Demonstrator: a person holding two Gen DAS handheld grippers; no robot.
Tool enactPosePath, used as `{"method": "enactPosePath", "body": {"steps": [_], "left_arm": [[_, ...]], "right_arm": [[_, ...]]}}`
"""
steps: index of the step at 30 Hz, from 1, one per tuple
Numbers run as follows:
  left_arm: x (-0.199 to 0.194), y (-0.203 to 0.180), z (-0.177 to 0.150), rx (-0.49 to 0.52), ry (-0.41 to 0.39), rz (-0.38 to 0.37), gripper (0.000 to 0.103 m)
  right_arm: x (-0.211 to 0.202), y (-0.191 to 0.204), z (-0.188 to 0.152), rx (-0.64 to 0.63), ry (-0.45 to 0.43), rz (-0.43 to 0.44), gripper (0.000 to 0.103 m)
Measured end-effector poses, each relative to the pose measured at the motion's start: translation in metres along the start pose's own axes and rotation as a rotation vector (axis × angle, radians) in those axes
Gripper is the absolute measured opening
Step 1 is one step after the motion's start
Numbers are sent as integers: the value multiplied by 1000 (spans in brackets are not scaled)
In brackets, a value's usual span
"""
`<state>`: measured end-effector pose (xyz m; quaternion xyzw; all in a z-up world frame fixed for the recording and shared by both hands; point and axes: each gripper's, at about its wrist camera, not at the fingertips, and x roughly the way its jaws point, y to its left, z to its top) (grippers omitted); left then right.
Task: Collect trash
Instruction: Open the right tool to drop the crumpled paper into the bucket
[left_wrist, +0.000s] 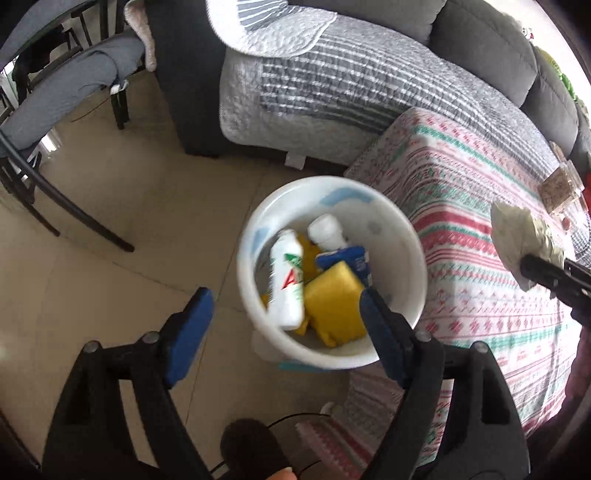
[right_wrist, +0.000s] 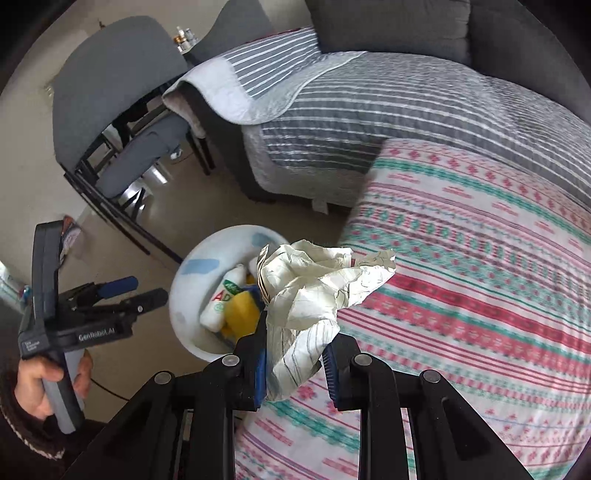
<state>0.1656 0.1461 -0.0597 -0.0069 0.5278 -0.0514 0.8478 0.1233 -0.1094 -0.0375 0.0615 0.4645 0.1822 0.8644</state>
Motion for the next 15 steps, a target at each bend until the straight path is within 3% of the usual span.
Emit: {"method": "enactPosePath", "body": {"steps": [9,10,12,15], "left_arm": [[-3,23,-9,-25,4,43,88],[-4,24,-10,-30,5,45,88],[-5,26,-11,-31,5,54,90],[-6,25,-12,-22,6,67,96]], "right_arm": [[43,27,7,-11,15,87,30],[46,28,8,-6,8,102,34],[50,26,8,14,-1,130,70],[45,23,9,27,-24,122,71]]}}
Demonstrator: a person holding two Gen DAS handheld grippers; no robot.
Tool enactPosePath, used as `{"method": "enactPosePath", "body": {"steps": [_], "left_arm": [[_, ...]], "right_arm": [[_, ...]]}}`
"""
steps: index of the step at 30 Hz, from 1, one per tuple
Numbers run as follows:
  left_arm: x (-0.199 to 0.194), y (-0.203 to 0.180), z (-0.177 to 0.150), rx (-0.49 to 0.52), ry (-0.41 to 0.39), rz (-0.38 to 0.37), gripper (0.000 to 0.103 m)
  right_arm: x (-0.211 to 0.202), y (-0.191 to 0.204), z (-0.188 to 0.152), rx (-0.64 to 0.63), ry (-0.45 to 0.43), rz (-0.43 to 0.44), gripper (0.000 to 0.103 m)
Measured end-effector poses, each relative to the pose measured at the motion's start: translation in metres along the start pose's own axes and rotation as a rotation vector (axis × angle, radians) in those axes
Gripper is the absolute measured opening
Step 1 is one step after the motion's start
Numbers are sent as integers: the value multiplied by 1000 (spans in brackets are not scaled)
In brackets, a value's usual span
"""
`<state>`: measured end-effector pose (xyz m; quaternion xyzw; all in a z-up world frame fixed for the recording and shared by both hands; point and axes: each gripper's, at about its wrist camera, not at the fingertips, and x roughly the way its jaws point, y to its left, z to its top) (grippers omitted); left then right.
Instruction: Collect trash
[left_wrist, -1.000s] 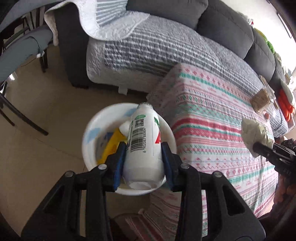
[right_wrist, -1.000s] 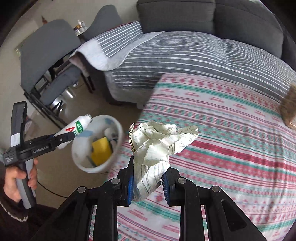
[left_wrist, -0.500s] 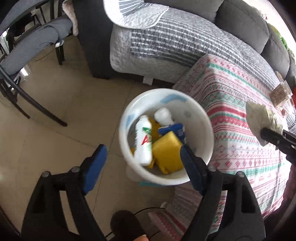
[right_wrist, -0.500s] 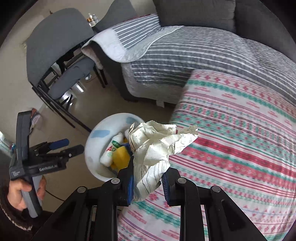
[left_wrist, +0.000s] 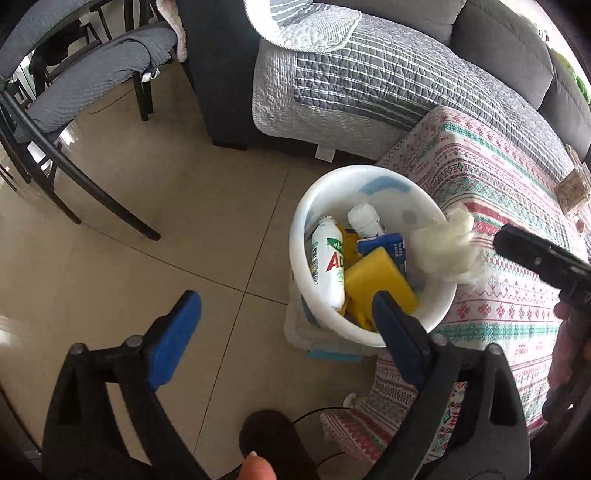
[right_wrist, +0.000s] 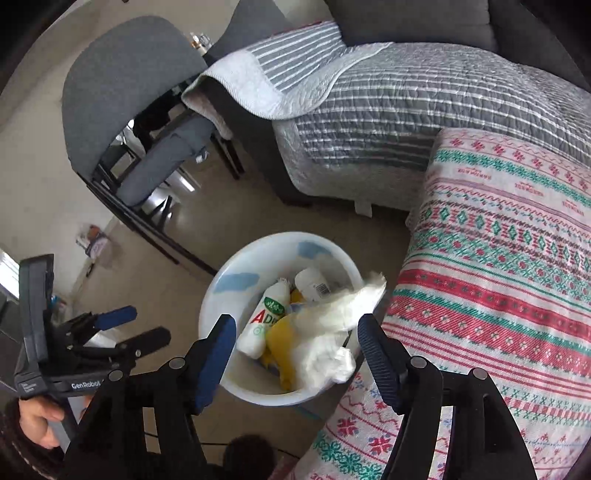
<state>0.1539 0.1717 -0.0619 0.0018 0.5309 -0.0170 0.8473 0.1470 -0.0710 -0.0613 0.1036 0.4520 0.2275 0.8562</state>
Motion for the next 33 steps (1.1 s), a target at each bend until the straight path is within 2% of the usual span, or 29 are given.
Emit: {"method": "enactPosePath", "body": {"steps": [7,10,16,21,29,33], "left_arm": [[-14,-11,-5,11,-23,-6,99],[-25,-21,-10,19,-43,-19,100],[-52,-47,-24,-5,-90,-79,100],[-71,-77,-38,35,-133,-69,101],[-95,-109,-70,62,-179,-41,101],[-99,-116,-85,59,-214,-14,101]], "right_arm": [[-43,-6,-7,15,-19,-63,71],[-70,-9,-15,2,-24,-130,71],[-130,-18,-42,18,-57,-245,77],[-165,-18,-72,12,-64,-315,80],[-184,-17,-113,0,-136,-370,84],[-185,-19,-125,-40,-141,-419,86]]}}
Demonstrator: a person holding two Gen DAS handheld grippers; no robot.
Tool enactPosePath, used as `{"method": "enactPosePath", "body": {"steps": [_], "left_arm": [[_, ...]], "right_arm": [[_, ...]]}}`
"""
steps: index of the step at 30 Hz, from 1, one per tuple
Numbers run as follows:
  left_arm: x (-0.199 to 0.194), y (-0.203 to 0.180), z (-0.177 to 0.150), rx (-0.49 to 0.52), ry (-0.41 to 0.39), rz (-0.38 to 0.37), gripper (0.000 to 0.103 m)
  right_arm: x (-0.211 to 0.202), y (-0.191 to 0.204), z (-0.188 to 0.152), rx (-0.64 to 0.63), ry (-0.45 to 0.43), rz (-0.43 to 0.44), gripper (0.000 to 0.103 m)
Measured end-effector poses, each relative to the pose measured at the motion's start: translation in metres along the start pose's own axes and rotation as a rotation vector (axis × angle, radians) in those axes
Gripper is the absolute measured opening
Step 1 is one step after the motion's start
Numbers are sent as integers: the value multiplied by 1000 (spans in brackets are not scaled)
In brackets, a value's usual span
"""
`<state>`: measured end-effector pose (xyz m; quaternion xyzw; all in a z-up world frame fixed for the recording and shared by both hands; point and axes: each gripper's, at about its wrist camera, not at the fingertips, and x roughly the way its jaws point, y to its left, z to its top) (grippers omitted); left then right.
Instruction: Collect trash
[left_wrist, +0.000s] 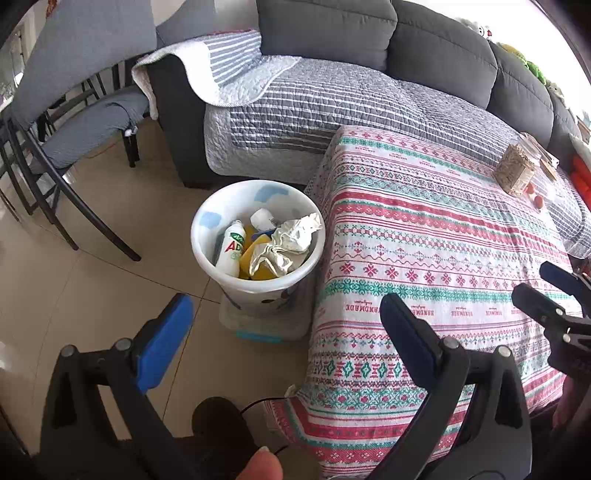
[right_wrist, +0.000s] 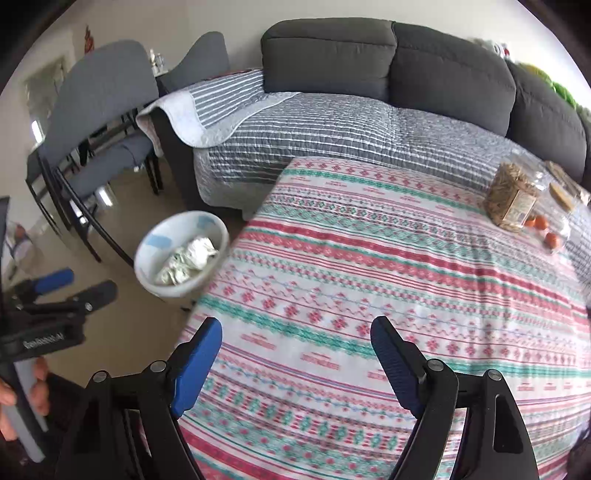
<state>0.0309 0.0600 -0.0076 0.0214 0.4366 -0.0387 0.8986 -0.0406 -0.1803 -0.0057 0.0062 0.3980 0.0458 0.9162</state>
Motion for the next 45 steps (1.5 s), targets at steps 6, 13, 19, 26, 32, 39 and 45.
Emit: {"method": "enactPosePath", "body": {"steps": [6,13,19,26,32,39,45], "left_arm": [[-4,2,-11,-18,-35,53,101],[-6,-1,-15,-22,-41,56,101],[-7,-5,-16,-12,-44,44,101],[-7,-8,-17,-4,-41,36,101],[-8,-10,-18,1,-45,38,101],[-8,-10,-17,-1,-47,36,101],[-7,-10,-18,0,-44,41,101]], "right_arm": [[-1,-3,-7,-34,-20,-46,93],[5,-7,-9,-10,-13,-60,94],[7,-1,-8,-21,-14,-59,94],[6,4,-7,-31,-23,-58,93],[5,7,-8,-41,-30,-52,94],[5,7,-9,-41,-27,-48,94],[4,10,-9,-49,-30,-46,93]]}}
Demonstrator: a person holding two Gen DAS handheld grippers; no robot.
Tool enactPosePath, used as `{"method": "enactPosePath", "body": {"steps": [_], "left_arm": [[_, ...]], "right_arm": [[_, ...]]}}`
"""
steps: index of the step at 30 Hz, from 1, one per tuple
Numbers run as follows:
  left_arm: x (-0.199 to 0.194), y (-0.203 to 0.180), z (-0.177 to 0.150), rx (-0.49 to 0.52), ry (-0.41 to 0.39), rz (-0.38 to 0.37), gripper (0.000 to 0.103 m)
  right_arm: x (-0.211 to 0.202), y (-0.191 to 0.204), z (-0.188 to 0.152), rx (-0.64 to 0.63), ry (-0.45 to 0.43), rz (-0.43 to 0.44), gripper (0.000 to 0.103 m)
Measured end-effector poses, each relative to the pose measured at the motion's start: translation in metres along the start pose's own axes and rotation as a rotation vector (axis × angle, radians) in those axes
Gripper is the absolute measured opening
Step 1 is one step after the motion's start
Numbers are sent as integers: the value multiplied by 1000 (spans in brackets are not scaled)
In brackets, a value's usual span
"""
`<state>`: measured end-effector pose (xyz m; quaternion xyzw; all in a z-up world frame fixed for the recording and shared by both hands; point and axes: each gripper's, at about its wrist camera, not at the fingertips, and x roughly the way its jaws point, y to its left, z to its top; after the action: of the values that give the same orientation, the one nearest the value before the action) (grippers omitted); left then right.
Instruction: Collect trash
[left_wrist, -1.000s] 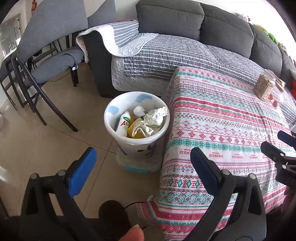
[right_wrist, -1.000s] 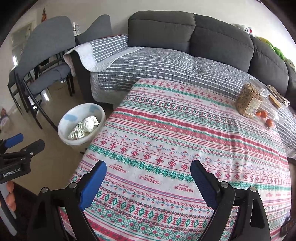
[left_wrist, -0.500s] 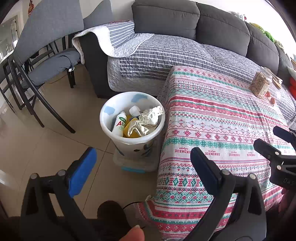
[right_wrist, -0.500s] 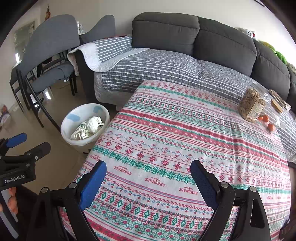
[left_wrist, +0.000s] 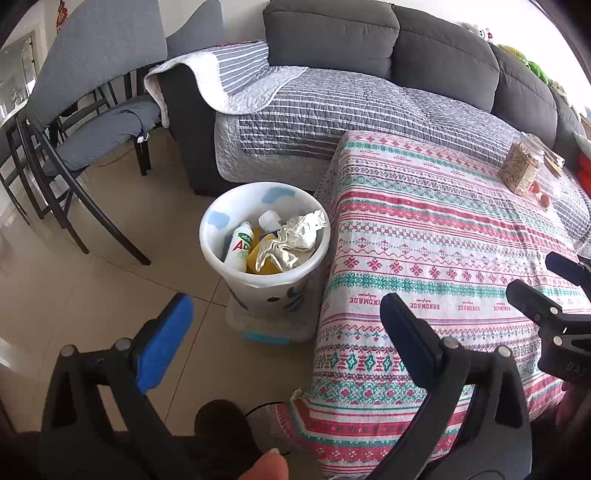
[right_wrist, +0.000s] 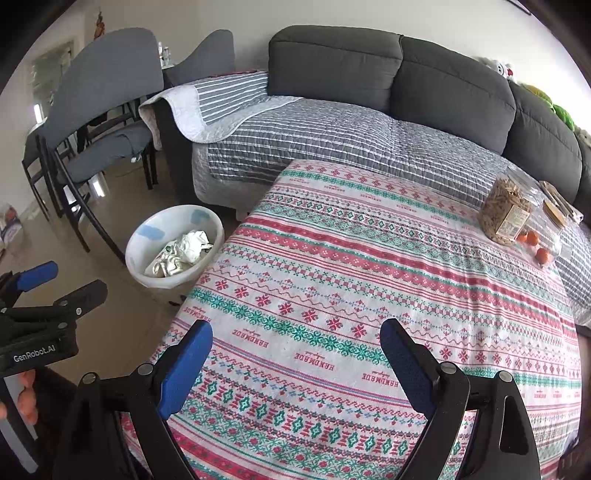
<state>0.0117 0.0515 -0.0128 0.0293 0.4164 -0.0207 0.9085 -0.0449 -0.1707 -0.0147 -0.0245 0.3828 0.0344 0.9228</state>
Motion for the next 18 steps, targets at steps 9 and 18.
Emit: {"method": "enactPosePath", "body": {"steps": [9,18], "left_arm": [[-1,-2,1,-1,-8,-1,101],[-1,-3,1,1,-8,-2,101]], "right_arm": [[2,-5,3,21,-4,0,94],[1,-5,3,21,-5,2,94]]}}
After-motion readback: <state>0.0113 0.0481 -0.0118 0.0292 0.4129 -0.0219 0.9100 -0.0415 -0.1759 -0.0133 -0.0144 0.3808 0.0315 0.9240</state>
